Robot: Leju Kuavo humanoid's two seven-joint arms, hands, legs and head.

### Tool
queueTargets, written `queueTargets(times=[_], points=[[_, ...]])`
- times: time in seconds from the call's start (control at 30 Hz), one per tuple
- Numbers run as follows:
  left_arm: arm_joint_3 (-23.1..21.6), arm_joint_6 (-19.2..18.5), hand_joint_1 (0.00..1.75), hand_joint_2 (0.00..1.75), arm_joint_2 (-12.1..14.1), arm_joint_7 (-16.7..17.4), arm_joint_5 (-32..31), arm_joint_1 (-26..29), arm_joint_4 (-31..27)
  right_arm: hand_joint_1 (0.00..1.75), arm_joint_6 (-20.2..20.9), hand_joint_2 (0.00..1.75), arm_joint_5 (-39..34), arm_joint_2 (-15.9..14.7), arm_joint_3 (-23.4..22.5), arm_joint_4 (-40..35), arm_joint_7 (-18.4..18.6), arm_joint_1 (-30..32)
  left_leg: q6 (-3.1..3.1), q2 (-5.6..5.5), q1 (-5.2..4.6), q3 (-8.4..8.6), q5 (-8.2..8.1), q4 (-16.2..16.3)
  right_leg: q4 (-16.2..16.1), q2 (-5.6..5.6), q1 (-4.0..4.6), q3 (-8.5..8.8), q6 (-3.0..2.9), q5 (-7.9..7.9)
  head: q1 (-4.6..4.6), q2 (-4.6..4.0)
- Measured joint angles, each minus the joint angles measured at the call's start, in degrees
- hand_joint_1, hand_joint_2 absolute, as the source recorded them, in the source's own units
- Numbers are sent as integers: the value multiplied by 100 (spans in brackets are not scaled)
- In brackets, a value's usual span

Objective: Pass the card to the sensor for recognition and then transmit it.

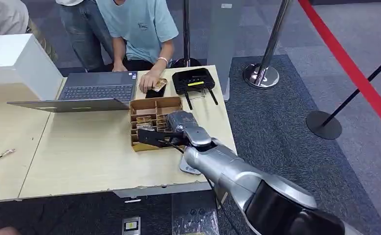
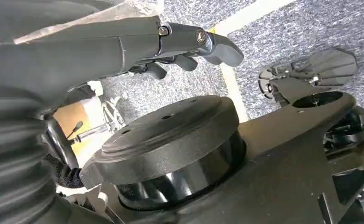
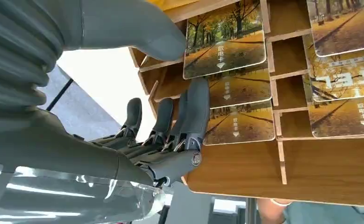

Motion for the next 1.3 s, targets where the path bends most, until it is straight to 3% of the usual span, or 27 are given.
queueTargets(times=[0.2, 0.37, 0.5, 0.63, 1.0, 1.3], points=[[0, 11, 0, 175, 0, -6, -2, 0, 0, 96, 0, 175, -9, 39, 2, 26, -15, 11, 0, 0, 0, 1, 0, 0, 0, 0, 0, 0, 0, 0, -2, 0], [0, 2, 0, 175, 0, 35, -2, 0, 0, 112, 0, 175, -42, 55, 4, 41, -19, 44, 0, 0, 0, 0, 0, 0, 0, 0, 0, 0, 0, 0, 0, 0], [0, 0, 0, 175, 0, 50, -4, 0, 0, 103, 0, 175, -55, 72, 4, 76, -31, 60, 0, 0, 0, 1, 0, 0, 0, 0, 0, 0, 0, 0, 0, 0], [0, 0, 0, 175, 0, 50, -7, 0, 0, 106, 0, 175, -66, 81, 4, 87, -44, 76, 0, 0, 0, 1, 0, 0, 0, 0, 0, 0, 0, 0, 0, 0], [0, 26, 0, 175, 0, 31, -7, -1, 0, 93, -4, 175, -79, 109, 4, 136, -76, 152, 0, 0, 0, 1, 0, 0, 0, 0, 0, 0, 0, 0, 0, 0], [0, 2, 0, 175, 0, 103, -4, 0, 0, 91, -52, 175, -98, 136, 2, 133, -92, 120, 0, 0, 0, 0, 0, 0, 0, 0, 0, 1, 0, 0, 0, 0]])
